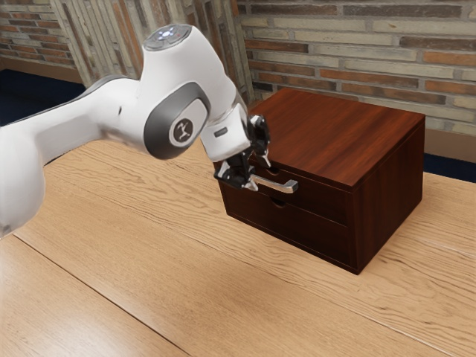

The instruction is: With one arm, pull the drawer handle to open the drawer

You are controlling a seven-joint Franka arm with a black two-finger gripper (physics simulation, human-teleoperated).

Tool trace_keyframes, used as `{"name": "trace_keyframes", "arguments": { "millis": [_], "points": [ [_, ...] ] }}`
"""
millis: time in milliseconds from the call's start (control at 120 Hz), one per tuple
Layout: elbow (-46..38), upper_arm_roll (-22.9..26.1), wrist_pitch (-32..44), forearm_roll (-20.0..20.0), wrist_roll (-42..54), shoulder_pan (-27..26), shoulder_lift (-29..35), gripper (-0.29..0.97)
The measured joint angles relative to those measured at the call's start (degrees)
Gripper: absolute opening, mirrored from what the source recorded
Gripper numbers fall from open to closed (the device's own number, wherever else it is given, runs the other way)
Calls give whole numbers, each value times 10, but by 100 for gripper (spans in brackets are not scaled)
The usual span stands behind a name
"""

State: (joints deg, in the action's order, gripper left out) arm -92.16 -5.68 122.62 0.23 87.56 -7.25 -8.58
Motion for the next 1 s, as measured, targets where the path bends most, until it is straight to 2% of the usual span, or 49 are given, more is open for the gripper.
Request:
{"name": "trace_keyframes", "arguments": {
  "millis": [175, 317, 533, 792, 1000],
  "points": [
    [-7, -4, 12, -26, 41, 2, 3, 22],
    [-24, 1, 15, -32, 67, -1, 8, 4],
    [-46, 1, 16, -36, 95, -1, 12, -5],
    [-171, 0, 17, -35, 115, -2, 118, -6],
    [-245, 3, 21, -36, 126, 1, 181, -14]
  ]
}}
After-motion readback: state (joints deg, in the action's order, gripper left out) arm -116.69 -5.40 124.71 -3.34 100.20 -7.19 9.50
